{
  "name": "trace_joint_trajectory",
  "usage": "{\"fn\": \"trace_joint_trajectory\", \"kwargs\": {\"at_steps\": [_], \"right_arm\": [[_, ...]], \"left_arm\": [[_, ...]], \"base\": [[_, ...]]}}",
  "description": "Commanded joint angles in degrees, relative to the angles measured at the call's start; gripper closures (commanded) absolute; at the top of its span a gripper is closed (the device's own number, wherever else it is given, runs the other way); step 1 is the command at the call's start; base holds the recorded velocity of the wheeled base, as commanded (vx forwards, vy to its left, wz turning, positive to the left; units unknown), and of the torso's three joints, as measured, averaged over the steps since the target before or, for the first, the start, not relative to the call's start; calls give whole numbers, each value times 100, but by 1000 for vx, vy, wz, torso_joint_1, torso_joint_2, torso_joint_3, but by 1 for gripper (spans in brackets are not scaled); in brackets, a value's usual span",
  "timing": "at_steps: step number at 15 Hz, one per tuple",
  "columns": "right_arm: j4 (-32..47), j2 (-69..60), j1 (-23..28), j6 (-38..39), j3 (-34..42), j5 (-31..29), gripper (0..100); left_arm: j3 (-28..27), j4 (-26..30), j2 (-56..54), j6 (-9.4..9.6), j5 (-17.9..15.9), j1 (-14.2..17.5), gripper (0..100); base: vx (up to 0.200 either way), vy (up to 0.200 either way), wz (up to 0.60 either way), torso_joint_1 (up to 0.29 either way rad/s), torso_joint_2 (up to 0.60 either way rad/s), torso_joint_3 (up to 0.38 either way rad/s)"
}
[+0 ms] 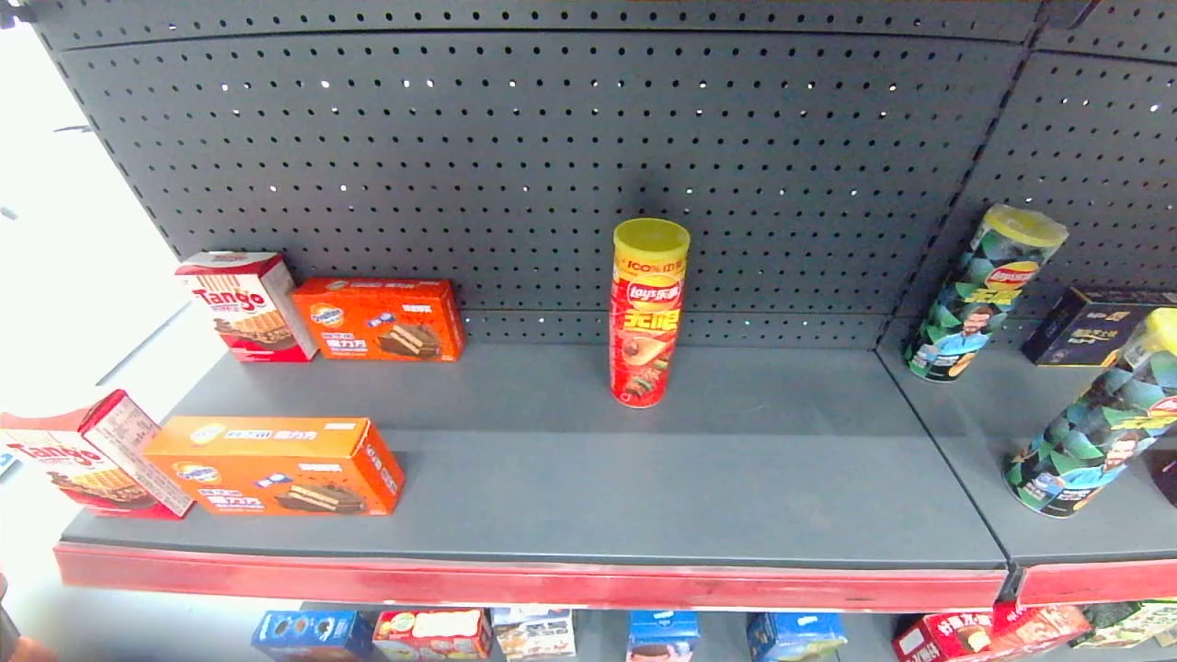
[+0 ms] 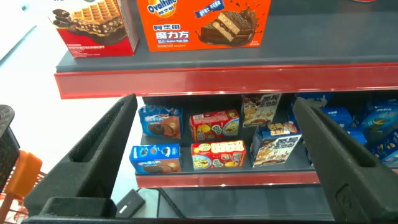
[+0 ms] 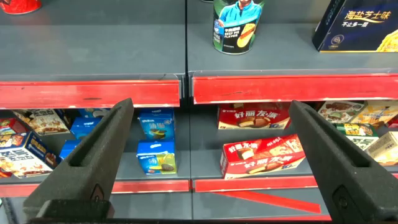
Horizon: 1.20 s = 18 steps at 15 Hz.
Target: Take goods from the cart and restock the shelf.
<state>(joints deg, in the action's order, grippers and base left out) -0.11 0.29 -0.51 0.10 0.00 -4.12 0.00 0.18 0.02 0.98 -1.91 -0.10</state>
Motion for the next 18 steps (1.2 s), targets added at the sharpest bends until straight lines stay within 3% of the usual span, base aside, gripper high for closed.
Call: {"fn": "trace_joint_trajectory", "kwargs": {"at_steps": [1, 10, 18], "right_arm": [[2, 6, -2, -1, 0, -1, 0], [2, 6, -2, -1, 0, -1, 0], [-7, 6, -2, -1, 0, -1, 0]], "left_arm": [[0, -1, -2, -1, -2, 1, 0], [0, -1, -2, -1, -2, -8, 0], [0, -1, -2, -1, -2, -8, 0]], "base": [[0, 0, 0, 0, 0, 0], [0, 0, 0, 0, 0, 0], [0, 0, 600, -1, 5, 3]]}}
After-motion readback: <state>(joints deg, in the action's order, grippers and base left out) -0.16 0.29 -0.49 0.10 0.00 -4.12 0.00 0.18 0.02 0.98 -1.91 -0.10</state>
